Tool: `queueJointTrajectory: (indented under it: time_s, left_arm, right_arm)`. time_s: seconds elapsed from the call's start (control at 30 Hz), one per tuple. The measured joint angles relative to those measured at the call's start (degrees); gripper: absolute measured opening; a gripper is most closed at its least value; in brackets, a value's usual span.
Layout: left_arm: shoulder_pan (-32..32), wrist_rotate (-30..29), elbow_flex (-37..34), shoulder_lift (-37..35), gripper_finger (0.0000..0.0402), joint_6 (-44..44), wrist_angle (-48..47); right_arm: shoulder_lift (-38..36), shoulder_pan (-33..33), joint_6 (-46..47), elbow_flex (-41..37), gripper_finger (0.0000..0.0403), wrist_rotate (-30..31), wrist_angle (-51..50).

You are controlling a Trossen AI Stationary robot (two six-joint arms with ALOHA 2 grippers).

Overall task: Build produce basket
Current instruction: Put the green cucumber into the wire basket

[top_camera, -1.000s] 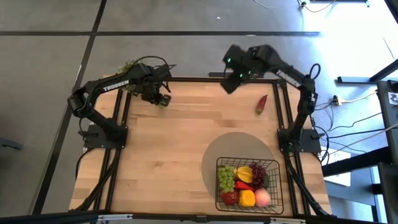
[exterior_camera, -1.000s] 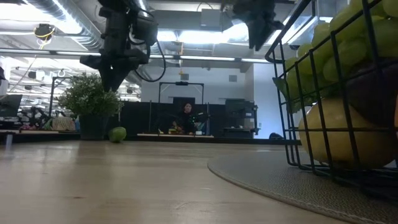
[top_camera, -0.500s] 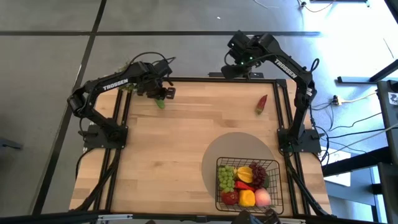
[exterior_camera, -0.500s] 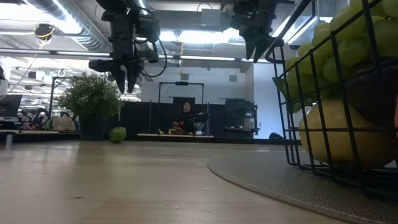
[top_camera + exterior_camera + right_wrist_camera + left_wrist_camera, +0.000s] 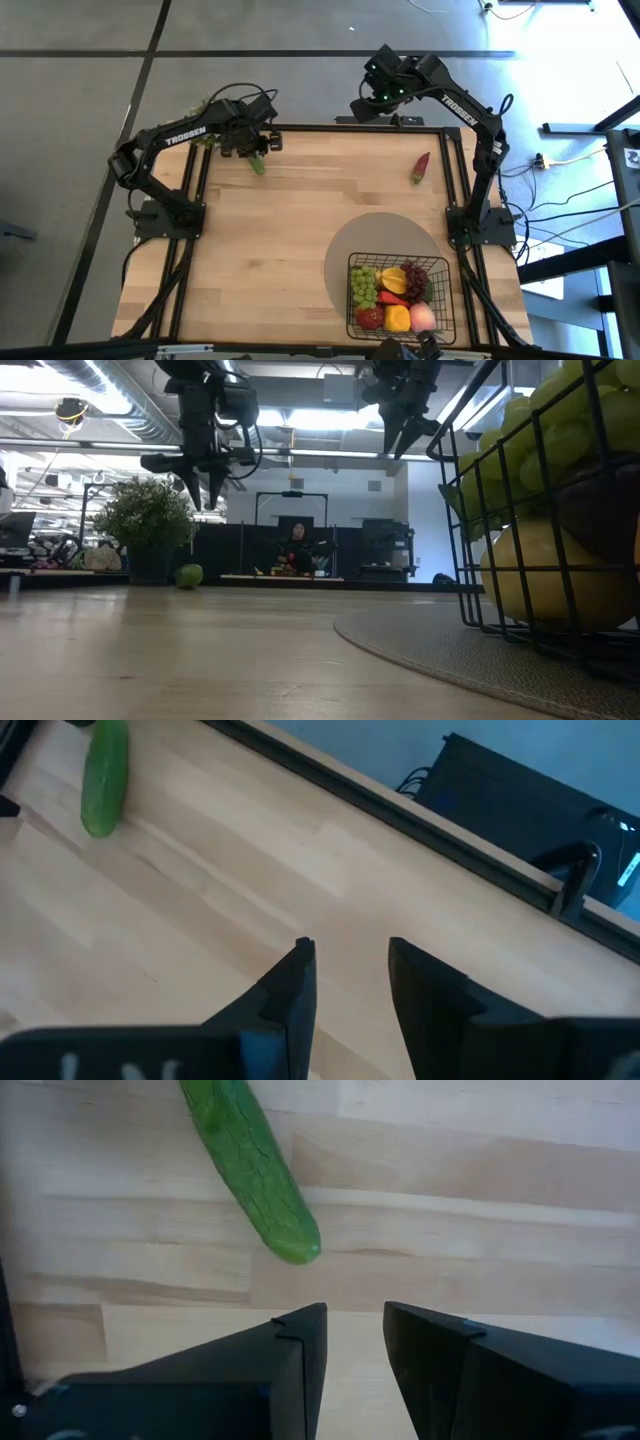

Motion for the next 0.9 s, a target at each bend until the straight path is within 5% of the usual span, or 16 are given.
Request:
queueJointTrajectory:
  time_s: [0.3, 0.5, 0.77, 0.9]
  left_arm:
    - [-0.7, -0.9, 0.0, 0.0, 0.009, 0.1, 0.0]
    - [-1.6, -1.5, 0.0, 0.0, 0.0103, -13.3, 1.0]
    - [-1.2, 0.7, 0.0, 4.3, 0.0195, -23.9, 0.0]
    - [-0.8, 2.6, 0.0, 5.6, 0.0227, -20.4, 1.1]
  right_arm:
    - [0.0, 0.0, 0.0, 0.0, 0.0117, 0.0, 2.5]
    - [0.0, 0.0, 0.0, 0.0, 0.0117, 0.0, 2.9]
    - [0.0, 0.0, 0.0, 0.0, 0.0117, 0.0, 2.9]
    - [0.0, 0.0, 0.0, 0.0, 0.0117, 0.1, 2.9]
